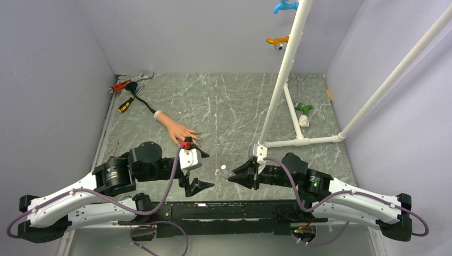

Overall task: Paint the nails
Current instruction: Pick up the nail polish bottle from the center of the board, then unscrew the nail polish bottle.

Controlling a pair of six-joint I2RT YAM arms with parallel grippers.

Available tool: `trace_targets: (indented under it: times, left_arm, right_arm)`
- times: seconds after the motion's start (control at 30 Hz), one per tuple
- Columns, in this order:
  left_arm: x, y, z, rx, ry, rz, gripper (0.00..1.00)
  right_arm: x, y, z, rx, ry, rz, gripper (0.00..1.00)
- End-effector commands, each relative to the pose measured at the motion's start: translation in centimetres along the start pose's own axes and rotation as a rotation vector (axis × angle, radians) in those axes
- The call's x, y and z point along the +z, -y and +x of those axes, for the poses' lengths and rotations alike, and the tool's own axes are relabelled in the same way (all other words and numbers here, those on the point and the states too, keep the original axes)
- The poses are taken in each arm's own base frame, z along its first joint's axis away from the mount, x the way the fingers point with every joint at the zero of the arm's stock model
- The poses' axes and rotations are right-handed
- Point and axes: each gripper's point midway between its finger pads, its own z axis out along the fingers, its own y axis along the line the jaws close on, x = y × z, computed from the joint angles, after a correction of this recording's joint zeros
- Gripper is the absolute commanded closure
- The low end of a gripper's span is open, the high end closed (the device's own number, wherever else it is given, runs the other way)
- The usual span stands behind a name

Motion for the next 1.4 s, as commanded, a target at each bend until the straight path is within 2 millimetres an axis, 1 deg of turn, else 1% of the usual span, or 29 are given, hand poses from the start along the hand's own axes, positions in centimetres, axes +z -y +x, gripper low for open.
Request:
trace_targets:
  times: [0.0,0.1,0.17,0.2,0.3,0.37,0.43,0.5,0.57,0.63,0.73,0.77,0.83,0.93,1.0,1.13,1.23,1.37]
  left_arm:
    - [-2.5,-3.9,-0.4,0.039,-0.042,-0.235,0.01]
    - [-3.0,-4.3,-0.5,0.049,-0.044,-0.256,0.01]
    - [-3.1,-4.4,-0.4,0.057,-0.051,-0.255,0.01]
    - [-3.1,-4.5,-0.3,0.064,-0.061,-0.255,0.01]
    - [-3.0,-4.5,0.1,0.089,-0.092,-0.239,0.02]
    - [-2.8,-4.1,0.1,0.109,-0.099,-0.196,0.04]
    - [-2.5,-3.7,-0.2,0.128,-0.092,-0.151,0.06]
    - [-2.1,-3.4,-0.7,0.15,-0.076,-0.11,0.05]
    - [-1.6,-4.0,-0.8,0.174,-0.081,-0.107,0.04]
    - [-0.8,-5.2,-0.5,0.194,-0.094,-0.142,0.02]
    - [0.4,-5.4,-0.2,0.197,-0.104,-0.101,0.02]
    - [0.8,-5.0,-0.3,0.185,-0.105,-0.06,0.03]
    - [1.3,-4.7,-0.4,0.158,-0.11,0.007,0.08]
    - [1.9,-4.2,-0.4,0.131,-0.077,0.096,0.14]
    - [1.9,-3.3,-0.5,0.119,-0.05,0.176,0.18]
    - [1.7,-2.3,-0.3,0.112,-0.019,0.261,0.27]
    - [1.6,-1.6,-0.2,0.105,-0.006,0.32,0.3]
    - [1.8,-1.6,0.4,0.094,-0.02,0.323,0.31]
  right_arm:
    - [0.2,1.0,-2.8,0.019,0.085,0.07,1.0]
    - [0.5,1.6,-2.7,0.022,0.074,0.096,1.0]
    - [0.8,1.8,-2.5,0.022,0.059,0.099,0.96]
    - [0.9,1.8,-2.4,0.02,0.049,0.095,1.0]
    - [1.1,2.0,-2.0,0.018,0.029,0.087,1.0]
    - [1.1,2.3,-1.7,0.013,0.019,0.077,1.0]
    - [1.0,2.8,-1.6,0.012,0.016,0.069,1.0]
    - [0.8,3.0,-0.7,0.018,-0.021,0.036,1.0]
    - [0.7,3.4,-0.3,0.02,-0.041,0.019,1.0]
    - [0.7,3.6,0.2,0.012,-0.069,0.005,1.0]
    - [0.9,3.5,0.7,-0.006,-0.097,-0.012,1.0]
    - [0.9,3.5,0.9,-0.004,-0.105,-0.018,1.0]
    - [1.0,3.3,1.1,-0.025,-0.113,-0.035,1.0]
    - [1.0,2.7,1.0,-0.041,-0.111,-0.077,1.0]
    - [1.0,2.2,0.7,-0.048,-0.102,-0.105,1.0]
    - [1.1,1.9,0.7,-0.055,-0.105,-0.133,1.0]
    - [1.4,2.0,0.4,-0.065,-0.108,-0.136,1.0]
    - [1.8,2.1,0.3,-0.073,-0.116,-0.146,1.0]
